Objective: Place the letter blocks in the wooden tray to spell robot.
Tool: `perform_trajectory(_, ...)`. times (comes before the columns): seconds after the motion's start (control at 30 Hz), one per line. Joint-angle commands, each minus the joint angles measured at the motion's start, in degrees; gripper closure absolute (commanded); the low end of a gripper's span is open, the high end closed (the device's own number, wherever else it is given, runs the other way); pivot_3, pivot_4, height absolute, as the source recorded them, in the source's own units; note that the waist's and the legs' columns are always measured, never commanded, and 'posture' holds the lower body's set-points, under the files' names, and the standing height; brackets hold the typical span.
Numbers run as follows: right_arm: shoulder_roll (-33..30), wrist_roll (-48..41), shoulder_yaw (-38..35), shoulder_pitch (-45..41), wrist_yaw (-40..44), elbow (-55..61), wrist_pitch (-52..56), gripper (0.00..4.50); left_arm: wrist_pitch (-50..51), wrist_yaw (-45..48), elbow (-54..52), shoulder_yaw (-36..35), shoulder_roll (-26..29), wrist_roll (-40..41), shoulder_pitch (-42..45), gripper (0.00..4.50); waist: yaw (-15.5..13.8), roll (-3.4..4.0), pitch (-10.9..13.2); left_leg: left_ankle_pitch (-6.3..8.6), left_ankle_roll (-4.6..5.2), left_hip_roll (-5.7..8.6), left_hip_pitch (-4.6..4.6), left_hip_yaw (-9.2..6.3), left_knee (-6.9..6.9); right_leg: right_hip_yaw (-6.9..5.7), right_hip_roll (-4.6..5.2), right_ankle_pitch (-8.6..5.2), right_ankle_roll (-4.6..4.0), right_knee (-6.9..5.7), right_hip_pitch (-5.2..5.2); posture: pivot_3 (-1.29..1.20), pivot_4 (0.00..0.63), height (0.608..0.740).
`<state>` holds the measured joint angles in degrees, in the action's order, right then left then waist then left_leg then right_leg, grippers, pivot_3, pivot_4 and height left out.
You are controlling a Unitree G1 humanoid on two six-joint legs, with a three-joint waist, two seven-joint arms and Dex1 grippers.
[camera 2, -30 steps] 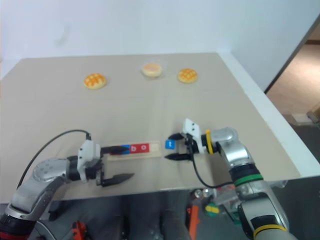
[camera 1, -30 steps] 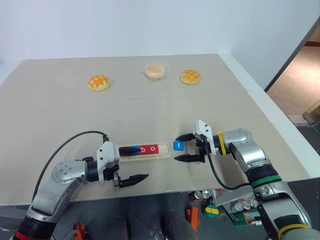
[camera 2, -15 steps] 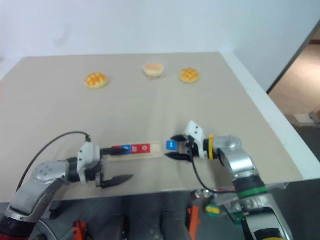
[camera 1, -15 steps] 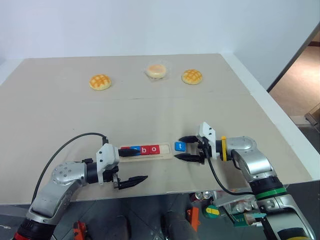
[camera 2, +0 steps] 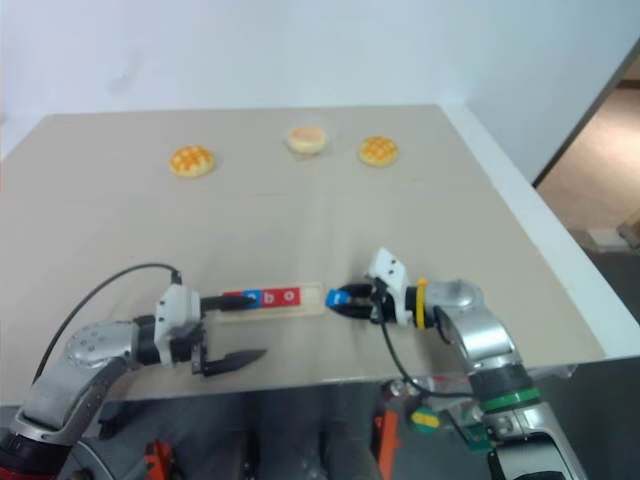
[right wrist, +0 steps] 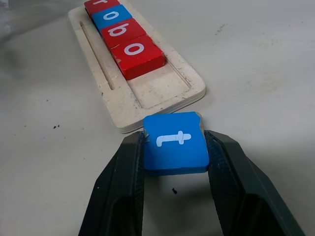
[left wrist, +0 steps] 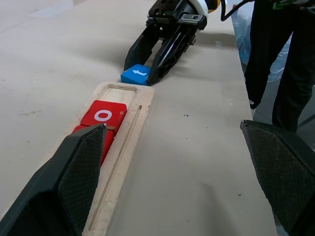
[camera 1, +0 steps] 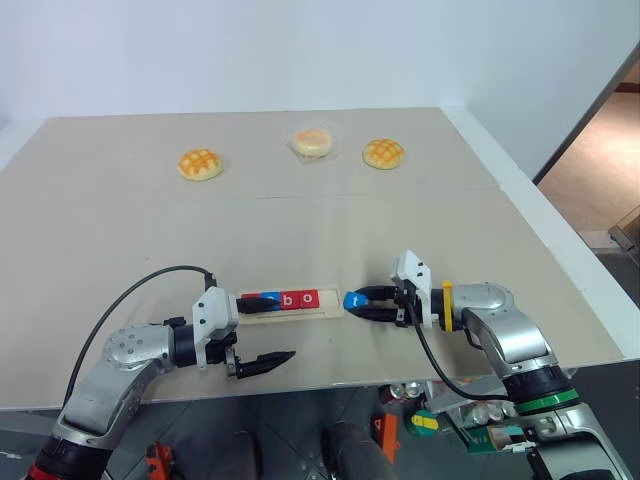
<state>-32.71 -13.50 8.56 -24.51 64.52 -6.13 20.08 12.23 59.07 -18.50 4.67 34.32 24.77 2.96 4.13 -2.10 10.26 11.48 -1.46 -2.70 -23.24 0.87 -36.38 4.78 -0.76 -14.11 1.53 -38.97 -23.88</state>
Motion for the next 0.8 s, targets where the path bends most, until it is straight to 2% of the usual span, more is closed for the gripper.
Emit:
perform_trajectory(0.03, -1.54, -0.12, -1.71, -6.28, 0.3, -1.55, 0.13, 3.25, -0.49, -1.92, -0.46, -1.86, -0.98, 0.84, -0.52, 0.0, 0.08, 0.01, 0.01, 0.0, 0.0, 0.0, 0.0, 0.06, -0.01, 0.04, 0.01, 0.01, -0.02, 0.0, -0.03, 0.0, 0.15, 0.739)
perform_trajectory(0.23, -1.29, -0.82, 2.79, -12.4, 5.73, 0.63, 2.04, 3.25, 0.62, -7.03, -0.5, -4.29, -3.65, 1.81, -0.76, 0.0, 0.11, 0.02, 0.03, 0.0, 0.0, -0.03, -0.03, 0.09, 0.02, 0.06, -0.03, 0.06, 0.02, 0.0, -0.09, 0.0, 0.15, 0.739)
perform_trajectory(0.43, -0.63, 1.93, 8.45, -14.25, 9.68, -1.0, -0.39, 3.25, 1.69, -9.0, -1.95, -4.43, -4.51, 2.06, -1.42, 0.0, -0.03, 0.03, 0.03, 0.05, 0.0, -0.01, -0.18, 0.01, 0.07, 0.0, 0.0, -0.08, 0.04, 0.0, -0.18, 0.0, 0.15, 0.739)
perform_trajectory(0.8, 1.31, 4.63, 9.74, -15.78, 10.14, -6.76, -4.01, 3.25, 1.62, -9.67, -3.72, -3.91, -4.0, 1.65, -3.03, 0.0, 0.0, 0.03, 0.03, 0.05, -0.02, 0.01, -0.17, 0.02, 0.04, 0.0, 0.02, -0.03, 0.04, 0.0, -0.18, 0.0, 0.15, 0.739)
